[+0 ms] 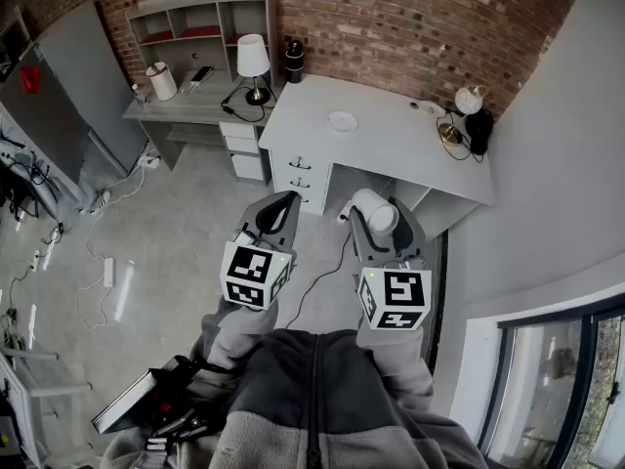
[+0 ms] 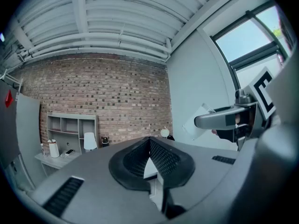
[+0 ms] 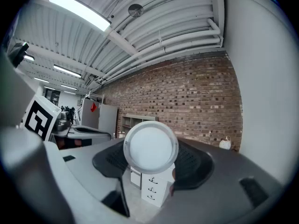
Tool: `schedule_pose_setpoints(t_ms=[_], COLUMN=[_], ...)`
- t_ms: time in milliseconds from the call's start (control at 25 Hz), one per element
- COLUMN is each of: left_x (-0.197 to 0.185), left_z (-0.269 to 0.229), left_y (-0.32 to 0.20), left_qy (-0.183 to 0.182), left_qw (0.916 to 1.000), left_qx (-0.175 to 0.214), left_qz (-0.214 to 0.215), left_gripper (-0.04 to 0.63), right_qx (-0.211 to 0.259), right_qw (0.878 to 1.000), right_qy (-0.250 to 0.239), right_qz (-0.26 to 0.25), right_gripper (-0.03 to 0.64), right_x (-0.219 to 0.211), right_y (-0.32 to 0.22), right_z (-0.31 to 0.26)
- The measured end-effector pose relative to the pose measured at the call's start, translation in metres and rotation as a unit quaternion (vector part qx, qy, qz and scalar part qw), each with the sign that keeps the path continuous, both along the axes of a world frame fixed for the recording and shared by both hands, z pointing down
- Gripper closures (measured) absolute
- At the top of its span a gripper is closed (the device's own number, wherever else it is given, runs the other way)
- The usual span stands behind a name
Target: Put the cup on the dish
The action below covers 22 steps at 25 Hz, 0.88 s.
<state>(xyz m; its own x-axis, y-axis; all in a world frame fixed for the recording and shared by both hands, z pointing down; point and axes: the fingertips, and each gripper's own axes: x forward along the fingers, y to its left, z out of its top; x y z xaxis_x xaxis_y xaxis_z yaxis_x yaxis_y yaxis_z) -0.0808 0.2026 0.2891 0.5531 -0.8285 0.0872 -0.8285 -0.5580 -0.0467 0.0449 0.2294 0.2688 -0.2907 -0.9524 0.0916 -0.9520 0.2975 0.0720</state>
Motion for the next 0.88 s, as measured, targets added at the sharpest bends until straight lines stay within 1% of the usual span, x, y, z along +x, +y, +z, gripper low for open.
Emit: schedule_pose_setpoints(t_ms=[360,600,880], left_x=[0.010,0.013,0.022], left_z=[0.005,0.001,0.008], left_y=[-0.002,-0.005,0.002], left_qy=[-0.004,-0.005,-0.005], left_qw=[1.0000,1.0000,0.9999], left_qx=[-0.001,-0.005,-0.004], left_qz=[-0.001,-0.004,-0.014], left_gripper=[0.589,0.589,0.589], right_qx=[0.008,-0.001,-0.008], right_qw=[1.000,1.000,1.000], right_qy=[0.000,-0.006,-0.015], right_qz=[0.000,0.002,-0.006], right_gripper=[0.353,0.353,0.353], right_x=[0.010,0.017,0.028], right_y=[-0.001,-0.002,0.007], right_z=[0.003,0.003,0.016])
